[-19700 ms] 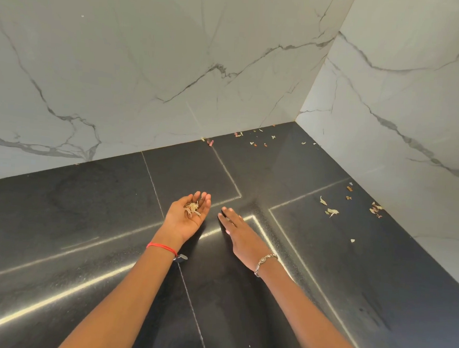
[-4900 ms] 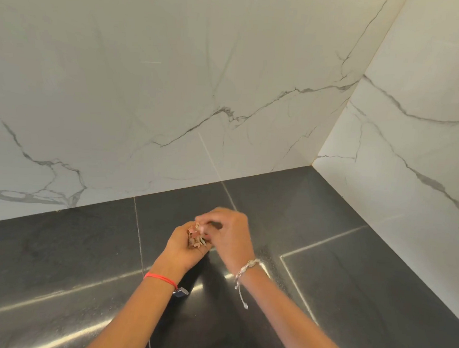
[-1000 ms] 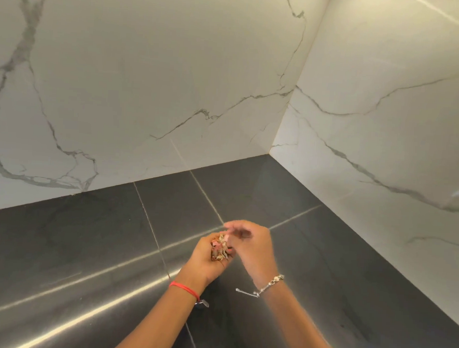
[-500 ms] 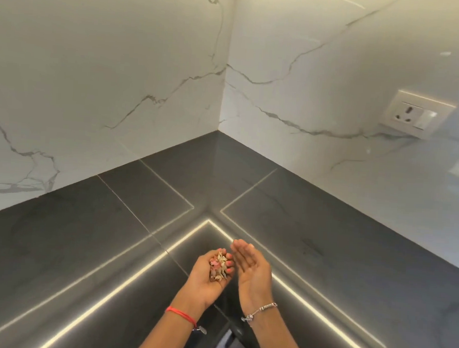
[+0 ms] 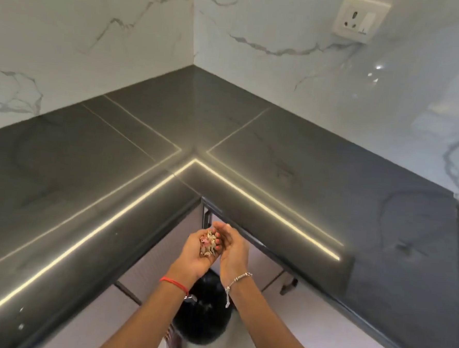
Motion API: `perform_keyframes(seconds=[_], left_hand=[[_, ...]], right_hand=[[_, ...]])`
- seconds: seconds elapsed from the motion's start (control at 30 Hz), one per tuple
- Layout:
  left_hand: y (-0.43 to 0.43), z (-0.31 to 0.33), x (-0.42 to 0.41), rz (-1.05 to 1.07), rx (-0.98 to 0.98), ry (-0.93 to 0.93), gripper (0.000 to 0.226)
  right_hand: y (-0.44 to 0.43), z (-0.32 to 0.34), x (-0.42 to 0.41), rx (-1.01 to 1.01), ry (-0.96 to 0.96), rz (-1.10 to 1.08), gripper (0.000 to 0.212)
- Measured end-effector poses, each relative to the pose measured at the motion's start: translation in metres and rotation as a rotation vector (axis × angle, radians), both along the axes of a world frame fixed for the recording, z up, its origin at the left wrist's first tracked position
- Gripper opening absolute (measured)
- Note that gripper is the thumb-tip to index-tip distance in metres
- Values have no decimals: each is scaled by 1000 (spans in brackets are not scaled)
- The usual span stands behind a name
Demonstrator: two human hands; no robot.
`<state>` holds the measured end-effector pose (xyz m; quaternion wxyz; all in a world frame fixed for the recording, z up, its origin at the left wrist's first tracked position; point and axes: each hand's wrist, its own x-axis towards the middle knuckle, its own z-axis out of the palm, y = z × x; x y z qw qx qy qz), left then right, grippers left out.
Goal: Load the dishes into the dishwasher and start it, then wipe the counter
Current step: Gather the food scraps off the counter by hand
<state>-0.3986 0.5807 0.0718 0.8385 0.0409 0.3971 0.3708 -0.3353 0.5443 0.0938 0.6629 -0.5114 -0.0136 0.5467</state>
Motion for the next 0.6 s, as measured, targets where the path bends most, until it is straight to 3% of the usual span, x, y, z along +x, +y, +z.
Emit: perform_keyframes(seconds=[0.37,0.6], left_hand=[[-67,-102,-25,-95,-223,261,34],[-50,-220,-30,-224,-237,470,32]], right_hand=[[-63,-112,-22,-225,93,-29,21],[-53,-240,-14,-326,118,0,19]])
